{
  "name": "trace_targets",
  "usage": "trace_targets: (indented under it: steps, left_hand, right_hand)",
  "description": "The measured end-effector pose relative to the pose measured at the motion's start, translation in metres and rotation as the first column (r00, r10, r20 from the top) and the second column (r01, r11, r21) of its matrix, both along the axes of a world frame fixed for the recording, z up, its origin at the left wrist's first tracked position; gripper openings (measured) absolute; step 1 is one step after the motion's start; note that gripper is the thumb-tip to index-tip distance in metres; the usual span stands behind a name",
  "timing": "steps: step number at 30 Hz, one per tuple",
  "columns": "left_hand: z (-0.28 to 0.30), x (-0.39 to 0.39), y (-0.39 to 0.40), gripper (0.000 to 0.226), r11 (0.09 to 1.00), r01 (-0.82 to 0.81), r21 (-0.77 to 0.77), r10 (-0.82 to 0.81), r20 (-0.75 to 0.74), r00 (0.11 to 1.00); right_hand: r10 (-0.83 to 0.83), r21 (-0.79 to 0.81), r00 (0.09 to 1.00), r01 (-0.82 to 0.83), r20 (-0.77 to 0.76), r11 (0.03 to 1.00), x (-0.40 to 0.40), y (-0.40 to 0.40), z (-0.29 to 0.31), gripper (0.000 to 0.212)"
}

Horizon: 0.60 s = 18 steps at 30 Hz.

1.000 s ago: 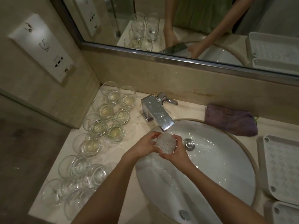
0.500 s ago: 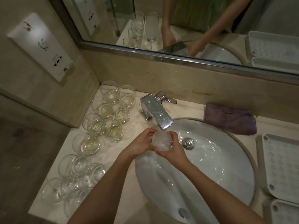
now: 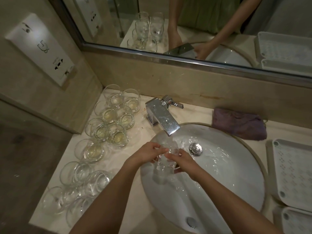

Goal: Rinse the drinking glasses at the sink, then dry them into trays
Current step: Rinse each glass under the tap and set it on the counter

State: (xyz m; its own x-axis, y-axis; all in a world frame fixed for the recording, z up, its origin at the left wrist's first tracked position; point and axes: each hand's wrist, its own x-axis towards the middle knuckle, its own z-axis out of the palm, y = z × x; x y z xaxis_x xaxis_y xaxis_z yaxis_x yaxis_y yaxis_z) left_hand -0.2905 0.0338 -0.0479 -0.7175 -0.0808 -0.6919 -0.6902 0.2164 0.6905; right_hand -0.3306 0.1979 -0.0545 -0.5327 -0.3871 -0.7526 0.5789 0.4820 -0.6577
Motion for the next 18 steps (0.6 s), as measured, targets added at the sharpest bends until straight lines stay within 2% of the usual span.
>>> trace_targets:
  steps: [3,6,8,10,11,14,18]
  left_hand:
    - [0.001,-0.001,0.0,0.046,0.994,0.084,-0.069,-0.079,0.081,0.994]
    - [0.0,-0.001,0.001,0.054,0.997,0.036,-0.064,-0.031,0.084,0.996]
    - [0.001,-0.001,0.0,0.041,1.0,-0.003,-0.025,0.004,0.03,1.0]
    - [0.004,-0.001,-0.003,0.019,0.996,-0.056,0.071,0.059,-0.039,0.997]
    - [0.005,-0.002,-0.005,0.019,0.989,-0.076,0.127,0.085,-0.067,0.994]
    - [0.006,-0.003,-0.006,0.044,0.978,-0.094,0.186,0.126,-0.168,0.978]
    - [0.004,-0.003,-0.002,0.048,0.968,-0.141,0.207,0.182,-0.197,0.963]
  right_hand:
    - [0.042,0.007,0.988,-0.044,0.15,0.999,-0.001,0.0,0.005,0.043]
    - [0.032,0.031,0.988,-0.037,0.149,0.999,-0.005,0.0,0.009,0.046]
    - [0.03,0.024,0.996,-0.033,0.089,0.999,-0.008,0.001,0.009,0.045]
    - [0.025,-0.003,1.0,-0.025,-0.004,1.0,-0.01,0.004,0.007,0.046]
    - [0.024,-0.018,0.997,-0.026,-0.067,1.0,-0.011,0.006,0.005,0.05]
    - [0.062,-0.041,0.957,-0.076,-0.283,0.996,-0.014,0.008,0.001,0.069]
    - [0.123,0.0,0.916,-0.133,-0.382,0.991,-0.021,0.004,0.0,0.08]
